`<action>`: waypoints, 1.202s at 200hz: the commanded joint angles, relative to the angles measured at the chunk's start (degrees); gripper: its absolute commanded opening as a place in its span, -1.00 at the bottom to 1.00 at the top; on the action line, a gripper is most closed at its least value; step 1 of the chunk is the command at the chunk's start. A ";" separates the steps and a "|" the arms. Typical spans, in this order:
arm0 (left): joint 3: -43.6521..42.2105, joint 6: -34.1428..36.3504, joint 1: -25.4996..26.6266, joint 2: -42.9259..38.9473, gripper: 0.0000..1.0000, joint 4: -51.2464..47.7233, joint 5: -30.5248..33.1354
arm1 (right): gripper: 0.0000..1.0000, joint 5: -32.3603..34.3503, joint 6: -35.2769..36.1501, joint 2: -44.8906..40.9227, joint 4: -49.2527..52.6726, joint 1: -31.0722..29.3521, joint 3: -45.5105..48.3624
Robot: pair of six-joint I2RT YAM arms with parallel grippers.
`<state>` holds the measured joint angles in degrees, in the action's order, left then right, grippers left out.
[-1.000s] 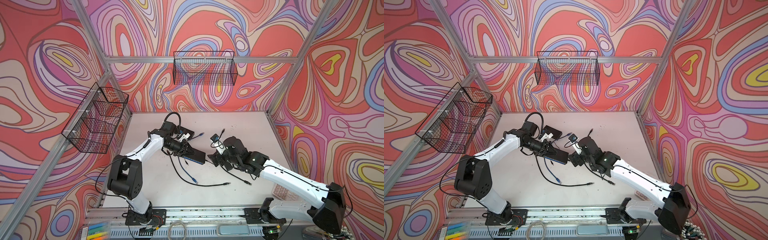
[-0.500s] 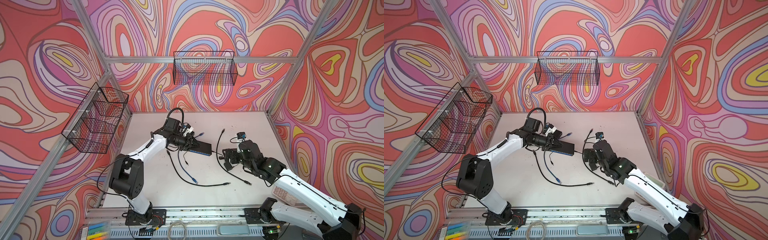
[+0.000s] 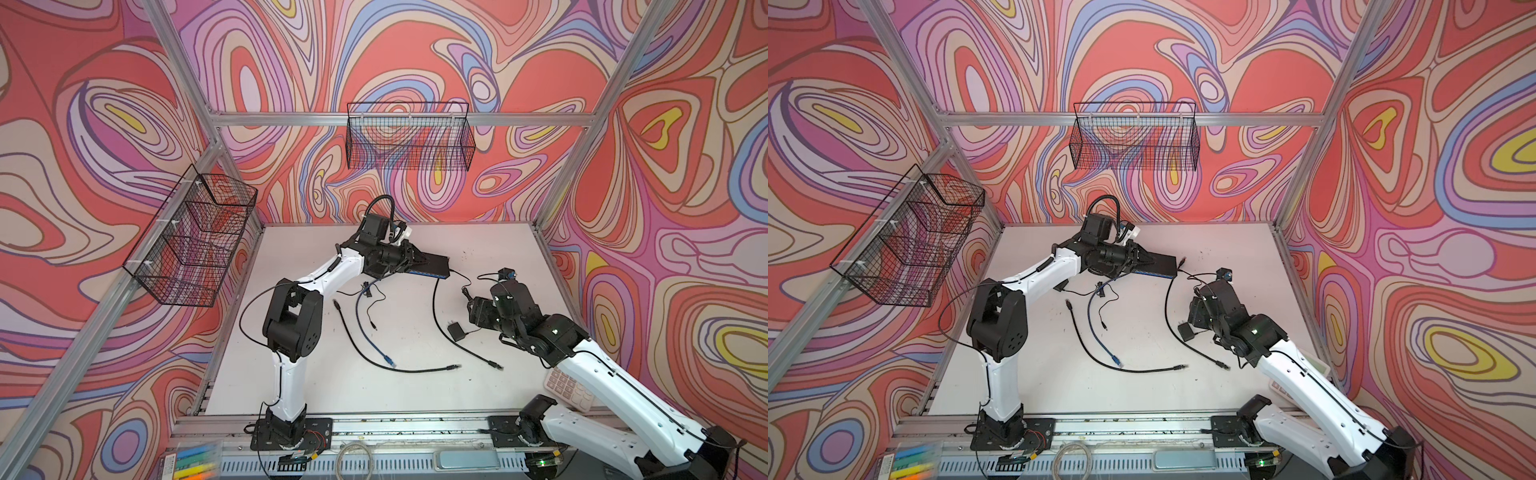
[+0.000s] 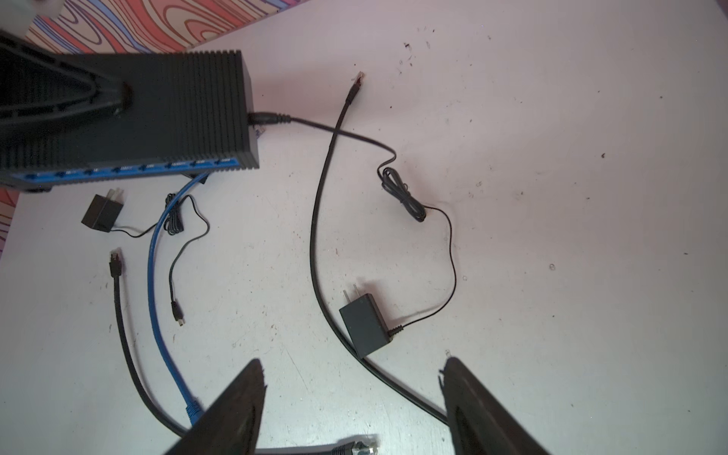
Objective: Insert the plug into the switch port
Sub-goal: 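Open the right gripper and withdraw while the left carries the brick farther away, then lower the right gripper onto the black ethernet cable's plug and grasp it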
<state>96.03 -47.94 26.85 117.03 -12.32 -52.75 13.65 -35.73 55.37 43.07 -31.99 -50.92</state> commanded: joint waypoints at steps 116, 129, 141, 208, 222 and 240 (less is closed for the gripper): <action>7.12 -4.59 0.64 9.65 -0.84 5.83 9.60 | 0.01 -3.20 2.55 27.26 -19.47 0.10 -1.99; 7.07 -4.78 0.62 10.13 -0.84 6.11 10.16 | -0.03 -2.77 2.76 30.86 -20.66 -0.12 -3.60; 7.07 -5.10 0.59 10.47 -0.85 6.36 10.45 | -0.04 -3.19 3.16 33.87 -21.94 -0.39 -4.82; 6.45 -5.63 0.48 10.41 -0.85 7.04 11.78 | -0.17 -2.88 2.28 48.21 -22.85 -1.06 -12.72; 6.04 -5.83 0.26 10.28 -0.85 7.16 12.08 | -0.23 -2.54 2.45 50.40 -22.52 -1.05 -13.88; 5.67 -6.20 -0.11 10.23 -0.85 7.66 11.97 | -0.29 -2.37 2.72 52.46 -22.20 -1.22 -14.90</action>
<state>101.58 -53.23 27.29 127.50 -7.62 -40.97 9.72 -33.10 105.36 20.75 -32.73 -63.92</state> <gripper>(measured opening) 0.285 0.370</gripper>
